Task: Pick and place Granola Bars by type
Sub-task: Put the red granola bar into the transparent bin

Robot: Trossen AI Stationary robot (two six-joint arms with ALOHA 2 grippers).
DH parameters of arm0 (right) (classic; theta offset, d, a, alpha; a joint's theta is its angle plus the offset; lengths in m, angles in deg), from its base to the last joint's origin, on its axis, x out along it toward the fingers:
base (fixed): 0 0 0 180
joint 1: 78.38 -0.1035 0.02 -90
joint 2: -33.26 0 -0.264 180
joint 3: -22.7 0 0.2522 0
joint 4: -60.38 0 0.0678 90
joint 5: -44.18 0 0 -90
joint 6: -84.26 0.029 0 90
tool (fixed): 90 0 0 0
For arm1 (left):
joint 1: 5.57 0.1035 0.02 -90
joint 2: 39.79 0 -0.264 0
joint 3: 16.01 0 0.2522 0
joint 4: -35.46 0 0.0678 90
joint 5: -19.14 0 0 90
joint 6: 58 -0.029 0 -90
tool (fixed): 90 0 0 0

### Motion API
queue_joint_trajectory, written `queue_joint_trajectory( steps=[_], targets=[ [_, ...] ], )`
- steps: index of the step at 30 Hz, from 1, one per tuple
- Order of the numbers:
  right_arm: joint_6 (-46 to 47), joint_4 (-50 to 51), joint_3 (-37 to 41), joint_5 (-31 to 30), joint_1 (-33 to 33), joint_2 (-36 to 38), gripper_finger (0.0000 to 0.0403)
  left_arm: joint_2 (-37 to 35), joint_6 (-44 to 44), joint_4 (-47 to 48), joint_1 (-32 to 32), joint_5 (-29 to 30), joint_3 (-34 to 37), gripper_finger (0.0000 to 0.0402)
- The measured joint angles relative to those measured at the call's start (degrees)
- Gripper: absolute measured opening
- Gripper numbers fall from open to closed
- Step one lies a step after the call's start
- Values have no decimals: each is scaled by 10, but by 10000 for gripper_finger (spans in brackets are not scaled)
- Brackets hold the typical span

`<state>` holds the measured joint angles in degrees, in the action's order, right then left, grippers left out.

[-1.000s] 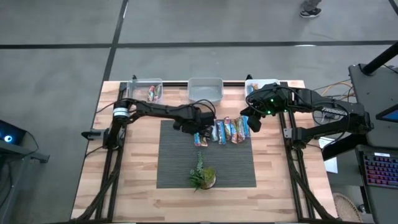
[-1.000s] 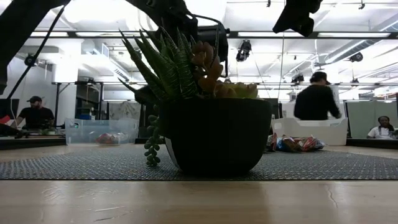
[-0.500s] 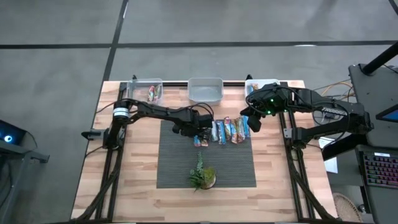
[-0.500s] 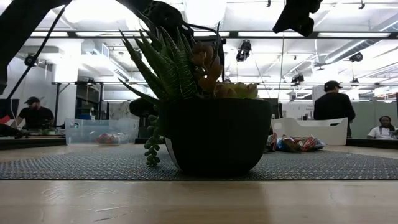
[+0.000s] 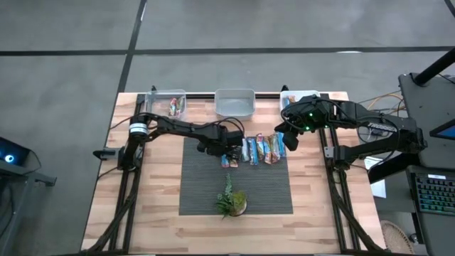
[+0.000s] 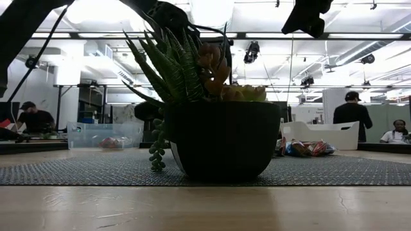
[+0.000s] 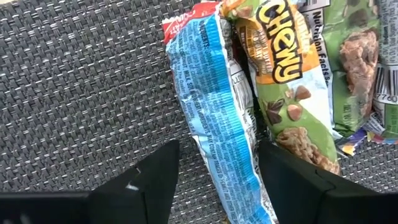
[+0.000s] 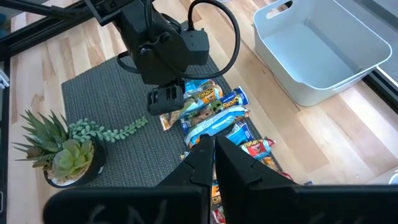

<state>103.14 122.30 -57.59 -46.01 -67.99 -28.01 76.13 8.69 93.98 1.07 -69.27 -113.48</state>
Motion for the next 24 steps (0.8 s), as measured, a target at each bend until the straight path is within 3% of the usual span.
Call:
queue_joint_trajectory(
  steps=[14, 24],
  targets=[
    [0, 0, 0, 0, 0, 0, 9, 0, 5, -15, 0, -1, 15, 193],
    [0, 0, 0, 0, 0, 0, 9, -3, 4, -24, -1, -8, 14, 95]
  ],
)
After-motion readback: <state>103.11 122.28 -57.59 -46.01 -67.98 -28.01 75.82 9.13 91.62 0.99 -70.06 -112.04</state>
